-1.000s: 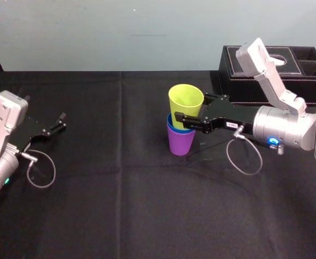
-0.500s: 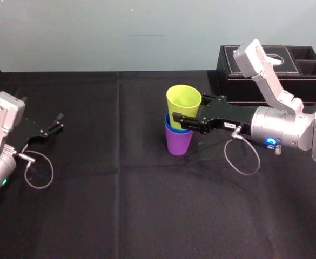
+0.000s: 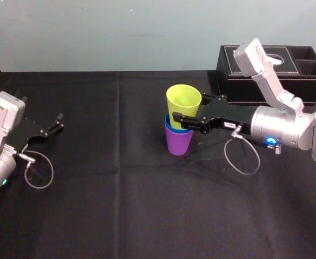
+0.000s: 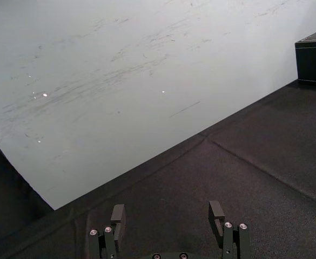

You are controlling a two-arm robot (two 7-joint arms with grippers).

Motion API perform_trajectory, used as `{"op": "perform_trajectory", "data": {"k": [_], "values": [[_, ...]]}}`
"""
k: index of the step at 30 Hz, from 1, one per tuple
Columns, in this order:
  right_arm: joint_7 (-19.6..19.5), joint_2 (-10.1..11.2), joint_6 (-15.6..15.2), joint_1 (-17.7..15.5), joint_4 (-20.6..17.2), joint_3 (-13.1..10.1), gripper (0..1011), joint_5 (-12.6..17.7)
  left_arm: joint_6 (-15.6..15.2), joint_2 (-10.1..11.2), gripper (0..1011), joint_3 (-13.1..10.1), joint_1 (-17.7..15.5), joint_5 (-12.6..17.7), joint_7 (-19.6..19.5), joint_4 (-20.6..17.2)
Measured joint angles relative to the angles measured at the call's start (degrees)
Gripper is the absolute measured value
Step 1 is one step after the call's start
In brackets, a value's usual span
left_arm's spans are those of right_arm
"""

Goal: Stack the three plastic cups sequentially using one hand.

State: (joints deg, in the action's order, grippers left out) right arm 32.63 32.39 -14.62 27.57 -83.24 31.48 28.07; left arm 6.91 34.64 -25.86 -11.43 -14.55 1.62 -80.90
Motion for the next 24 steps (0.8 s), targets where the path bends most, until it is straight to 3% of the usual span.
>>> {"op": "perform_trajectory", "data": {"k": [9,19,24], "values": [[0.0,0.0,0.0,0.0,0.0,0.0,726,0.0,0.0,0.0,1011,0.0,0.0,0.0,0.0,0.0],[0.0,0.0,0.0,0.0,0.0,0.0,978,0.0,0.0,0.0,1011,0.0,0.0,0.0,0.0,0.0],[0.0,0.0,0.0,0.0,0.0,0.0,1000,0.0,0.0,0.0,1012,0.0,0.0,0.0,0.0,0.0]]}}
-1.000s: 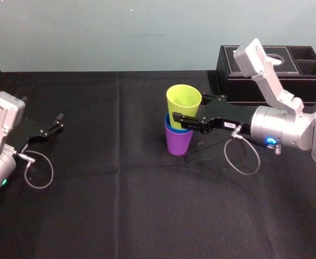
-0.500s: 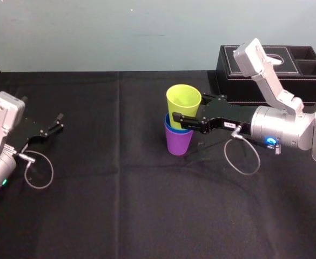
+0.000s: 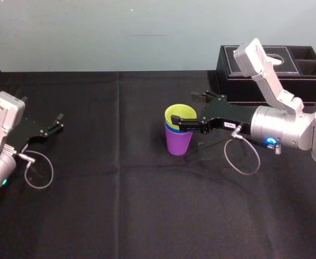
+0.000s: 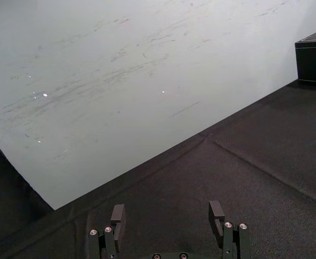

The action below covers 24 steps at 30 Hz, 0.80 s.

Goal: Stack the three plastic cups sequentially using one hand.

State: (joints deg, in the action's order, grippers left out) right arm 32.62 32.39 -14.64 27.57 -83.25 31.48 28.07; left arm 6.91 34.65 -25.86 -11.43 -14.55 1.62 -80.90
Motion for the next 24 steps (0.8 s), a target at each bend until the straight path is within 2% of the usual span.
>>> {"op": "perform_trajectory", "data": {"k": [11,15,24], "values": [[-0.4,0.3,0.1,-0.5,-0.7,-0.3,1000,-0.1,0.0,0.0,1012,0.0,0.0,0.0,0.0,0.0],[-1.9,1.1,0.6,-2.4,-2.6,-1.8,1000,0.1,0.0,0.0,1011,0.0,0.0,0.0,0.0,0.0],[-6.9,3.8,2.5,-8.9,-7.3,-7.5,1000,0.9,0.0,0.0,1011,0.0,0.0,0.0,0.0,0.0]]}}
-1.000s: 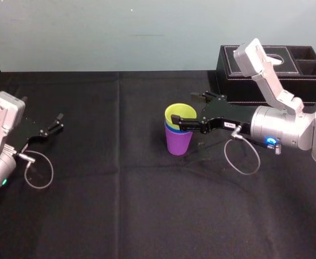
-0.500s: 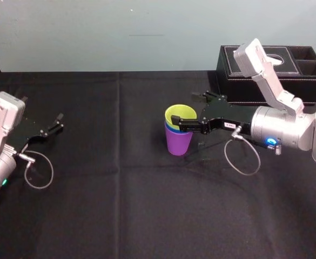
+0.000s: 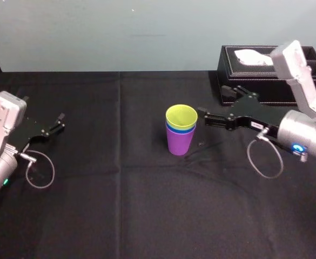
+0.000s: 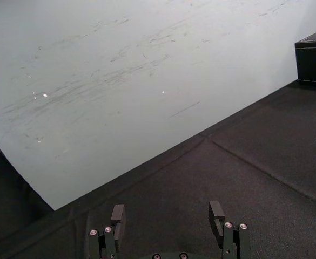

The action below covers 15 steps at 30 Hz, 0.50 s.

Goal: Stack the three plastic cups sequentially using one hand.

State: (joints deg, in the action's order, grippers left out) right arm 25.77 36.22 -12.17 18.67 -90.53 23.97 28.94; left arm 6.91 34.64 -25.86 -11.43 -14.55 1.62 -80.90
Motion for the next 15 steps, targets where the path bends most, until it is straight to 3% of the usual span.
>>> {"op": "perform_trajectory", "data": {"k": [8,15], "values": [[-3.6,0.4,3.2,-5.1,0.2,-4.7,1000,0.1,0.0,0.0,1011,0.0,0.0,0.0,0.0,0.0],[-5.6,-0.4,6.2,-7.3,2.7,-6.5,1000,-1.8,0.0,0.0,1011,0.0,0.0,0.0,0.0,0.0]]}}
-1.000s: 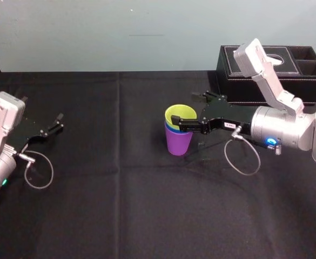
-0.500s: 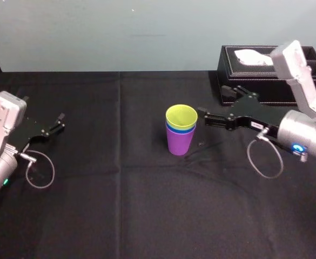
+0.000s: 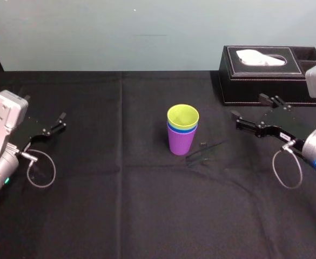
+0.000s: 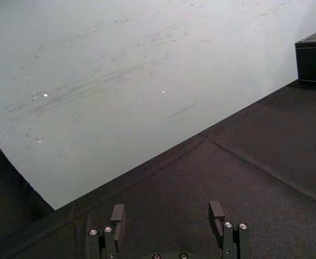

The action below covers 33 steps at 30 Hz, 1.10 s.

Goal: Stack the three plastic cups sequentially using one hand.

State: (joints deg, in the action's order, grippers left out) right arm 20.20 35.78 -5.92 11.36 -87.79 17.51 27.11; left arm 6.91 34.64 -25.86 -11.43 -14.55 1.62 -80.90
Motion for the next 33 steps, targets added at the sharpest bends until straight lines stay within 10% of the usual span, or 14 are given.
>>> {"op": "perform_trajectory", "data": {"k": [33], "values": [[-0.6,-1.1,1.0,-0.6,2.6,-0.6,1000,-1.3,0.0,0.0,1011,0.0,0.0,0.0,0.0,0.0]]}}
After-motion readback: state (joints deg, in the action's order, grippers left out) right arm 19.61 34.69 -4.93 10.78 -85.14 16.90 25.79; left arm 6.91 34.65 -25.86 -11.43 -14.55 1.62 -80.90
